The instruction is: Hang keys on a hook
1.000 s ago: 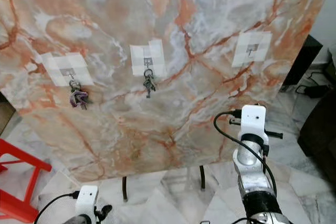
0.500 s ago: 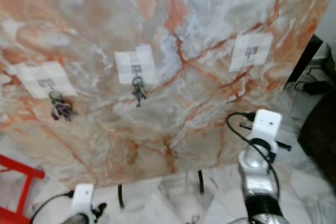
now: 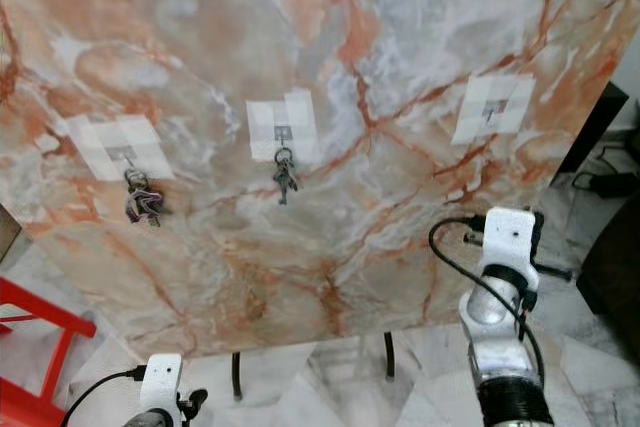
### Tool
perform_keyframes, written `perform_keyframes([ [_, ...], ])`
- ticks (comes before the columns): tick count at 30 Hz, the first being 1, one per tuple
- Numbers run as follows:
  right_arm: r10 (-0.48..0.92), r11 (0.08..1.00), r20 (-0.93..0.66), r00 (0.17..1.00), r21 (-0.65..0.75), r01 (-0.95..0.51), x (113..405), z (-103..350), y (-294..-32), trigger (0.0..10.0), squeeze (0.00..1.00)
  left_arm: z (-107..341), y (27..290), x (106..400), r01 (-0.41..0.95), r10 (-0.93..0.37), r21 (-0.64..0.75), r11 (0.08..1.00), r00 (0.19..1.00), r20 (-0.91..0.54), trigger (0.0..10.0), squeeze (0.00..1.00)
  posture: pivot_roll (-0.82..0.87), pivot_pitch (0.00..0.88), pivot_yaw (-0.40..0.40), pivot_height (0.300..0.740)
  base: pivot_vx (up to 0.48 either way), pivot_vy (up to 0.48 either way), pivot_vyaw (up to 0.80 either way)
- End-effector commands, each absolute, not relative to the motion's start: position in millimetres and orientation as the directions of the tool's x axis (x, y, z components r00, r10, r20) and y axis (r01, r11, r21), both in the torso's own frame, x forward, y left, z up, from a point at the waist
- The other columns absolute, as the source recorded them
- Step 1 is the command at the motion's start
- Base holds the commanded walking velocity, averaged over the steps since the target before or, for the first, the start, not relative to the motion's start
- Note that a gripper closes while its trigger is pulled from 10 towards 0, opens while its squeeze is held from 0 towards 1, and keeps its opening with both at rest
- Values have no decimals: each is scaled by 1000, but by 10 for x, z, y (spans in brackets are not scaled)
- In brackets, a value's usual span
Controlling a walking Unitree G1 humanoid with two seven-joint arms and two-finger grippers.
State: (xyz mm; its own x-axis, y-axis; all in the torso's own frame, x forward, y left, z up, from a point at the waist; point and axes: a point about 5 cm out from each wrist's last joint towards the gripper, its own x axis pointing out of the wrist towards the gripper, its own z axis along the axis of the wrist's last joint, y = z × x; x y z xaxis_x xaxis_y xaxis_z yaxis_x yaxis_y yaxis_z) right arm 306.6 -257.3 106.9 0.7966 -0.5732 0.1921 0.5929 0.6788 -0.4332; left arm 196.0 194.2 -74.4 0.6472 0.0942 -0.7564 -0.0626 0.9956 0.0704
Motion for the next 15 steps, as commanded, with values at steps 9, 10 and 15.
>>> perform_keyframes([
  [9, -495, 731, 236, 837, -407, 547, 3251, 1271, -2426, 10000, 0, -759, 1942, 1935, -56, 82, 60, 997, 641, -763, 10000, 0, -142, 31, 5, 740, 0, 0, 0],
  [10, -502, 748, 205, 840, -385, 541, 3247, 1231, -2431, 10000, 0, -759, 1941, 1935, -56, 82, 60, 997, 641, -763, 10000, 0, -142, 31, 5, 740, 0, 0, 0],
  [15, -580, 804, -119, 806, -245, 542, 3046, 693, -2597, 10000, 0, -762, 1936, 1931, -54, 78, 57, 997, 640, -765, 10000, 0, -142, 27, -1, 740, 0, 0, 0],
])
